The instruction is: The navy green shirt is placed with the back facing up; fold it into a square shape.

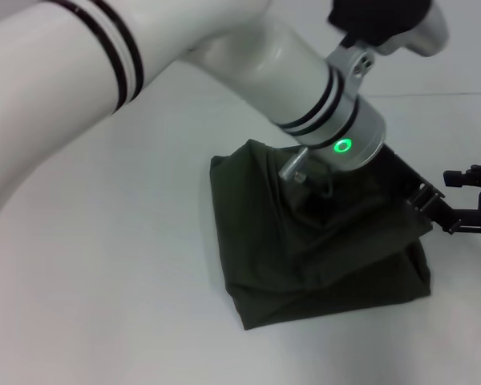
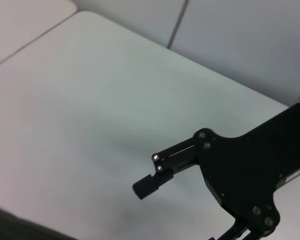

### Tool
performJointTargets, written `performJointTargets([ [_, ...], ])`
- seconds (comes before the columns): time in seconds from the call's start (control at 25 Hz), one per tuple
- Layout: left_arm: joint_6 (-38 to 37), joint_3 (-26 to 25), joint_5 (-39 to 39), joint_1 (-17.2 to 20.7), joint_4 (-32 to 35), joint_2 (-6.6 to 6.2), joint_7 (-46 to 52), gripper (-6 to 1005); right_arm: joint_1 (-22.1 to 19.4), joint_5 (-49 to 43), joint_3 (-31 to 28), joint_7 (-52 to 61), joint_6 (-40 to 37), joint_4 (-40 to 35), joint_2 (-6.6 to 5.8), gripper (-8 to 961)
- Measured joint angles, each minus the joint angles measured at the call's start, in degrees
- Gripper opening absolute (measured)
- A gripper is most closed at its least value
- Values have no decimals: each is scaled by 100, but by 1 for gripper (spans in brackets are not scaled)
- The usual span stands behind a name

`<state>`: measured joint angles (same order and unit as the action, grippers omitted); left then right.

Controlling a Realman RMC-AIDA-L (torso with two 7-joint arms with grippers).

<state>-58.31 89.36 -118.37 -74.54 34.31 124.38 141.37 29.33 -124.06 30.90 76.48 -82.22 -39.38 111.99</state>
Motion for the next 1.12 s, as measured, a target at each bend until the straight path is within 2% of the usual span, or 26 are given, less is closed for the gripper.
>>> performJointTargets([
  [0.32,-10,105,-881,-159,460,2,-119,910,-22,-5,-4,-15,41,0,16,817],
  [0.44,-291,36,-935,-152,673,-43,-206,911,-49,-6,-14,-16,78,0,5,817],
  [0.52,-614,-174,-965,-1,979,-68,-257,911,-56,-3,-29,-16,89,0,-8,816],
  [0.64,-979,-806,-940,606,1644,-32,-515,911,-69,32,-80,-16,90,-6,-14,816],
  [0.68,-1021,-1065,-813,972,1960,-8,-711,911,-71,44,-108,-20,91,-8,-15,816],
  [0.8,-1071,-1384,16,1757,2322,-13,-1410,911,-65,131,-210,-95,82,39,-35,816],
  [0.96,-1072,-1823,1432,2750,2112,-20,-2812,910,-64,351,-258,-272,7,76,-11,816],
  [1.12,-1149,-2189,2434,3403,1366,-27,-4057,910,-57,731,-266,-389,-24,151,4,816],
])
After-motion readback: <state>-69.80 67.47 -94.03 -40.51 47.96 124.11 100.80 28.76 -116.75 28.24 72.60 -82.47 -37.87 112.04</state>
